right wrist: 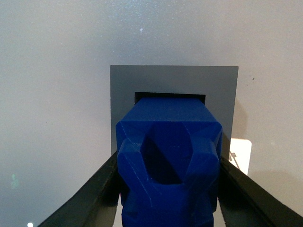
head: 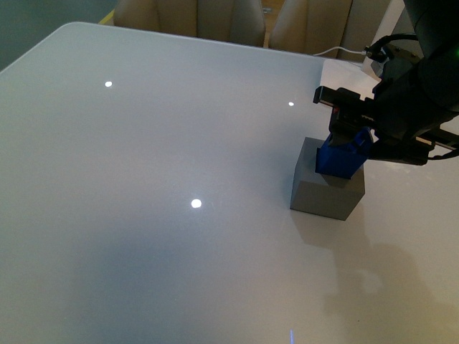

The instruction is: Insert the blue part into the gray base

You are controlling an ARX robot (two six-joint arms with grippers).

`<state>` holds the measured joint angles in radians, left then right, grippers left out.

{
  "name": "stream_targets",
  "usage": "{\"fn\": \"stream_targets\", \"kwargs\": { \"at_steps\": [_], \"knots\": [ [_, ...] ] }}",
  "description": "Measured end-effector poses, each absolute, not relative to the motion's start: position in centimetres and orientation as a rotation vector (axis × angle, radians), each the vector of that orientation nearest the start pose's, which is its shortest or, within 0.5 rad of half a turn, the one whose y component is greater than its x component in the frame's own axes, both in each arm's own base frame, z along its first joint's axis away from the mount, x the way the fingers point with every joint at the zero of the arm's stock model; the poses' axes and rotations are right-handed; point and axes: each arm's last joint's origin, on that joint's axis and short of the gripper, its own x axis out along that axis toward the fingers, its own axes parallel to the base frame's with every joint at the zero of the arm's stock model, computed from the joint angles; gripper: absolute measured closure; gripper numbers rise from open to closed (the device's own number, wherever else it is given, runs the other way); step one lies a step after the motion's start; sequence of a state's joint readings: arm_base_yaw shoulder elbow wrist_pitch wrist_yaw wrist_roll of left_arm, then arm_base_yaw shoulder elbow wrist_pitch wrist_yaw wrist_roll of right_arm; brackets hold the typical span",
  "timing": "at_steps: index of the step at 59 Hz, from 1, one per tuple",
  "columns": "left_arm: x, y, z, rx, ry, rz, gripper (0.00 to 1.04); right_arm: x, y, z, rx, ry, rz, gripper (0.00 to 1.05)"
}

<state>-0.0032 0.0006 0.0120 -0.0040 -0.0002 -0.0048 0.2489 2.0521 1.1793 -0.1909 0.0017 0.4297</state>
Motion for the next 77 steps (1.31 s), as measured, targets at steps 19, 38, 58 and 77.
{"fn": "stream_targets", "kwargs": {
  "at_steps": [19,38,58,77],
  "knots": [
    [9.7,0.0,16.7,-0.005,-0.007,-0.003,0.07,37.8,9.9,10.6,0.272,1.040,0.020,0.09],
    [9.7,0.0,16.7,-0.004,-0.007,-0.003,0.07,31.5,7.5,17.9,0.182,0.708,-0.038,0.09],
    [9.7,0.0,16.7,-0.004,-0.007,-0.003,0.07,24.0,3.2,16.5,0.024,-0.004,0.001,0.77],
    [9.7,0.0,16.7,-0.004,-0.007,-0.003,0.07,19.4,1.5,16.1,0.004,0.016,0.002,1.03]
  ]
}}
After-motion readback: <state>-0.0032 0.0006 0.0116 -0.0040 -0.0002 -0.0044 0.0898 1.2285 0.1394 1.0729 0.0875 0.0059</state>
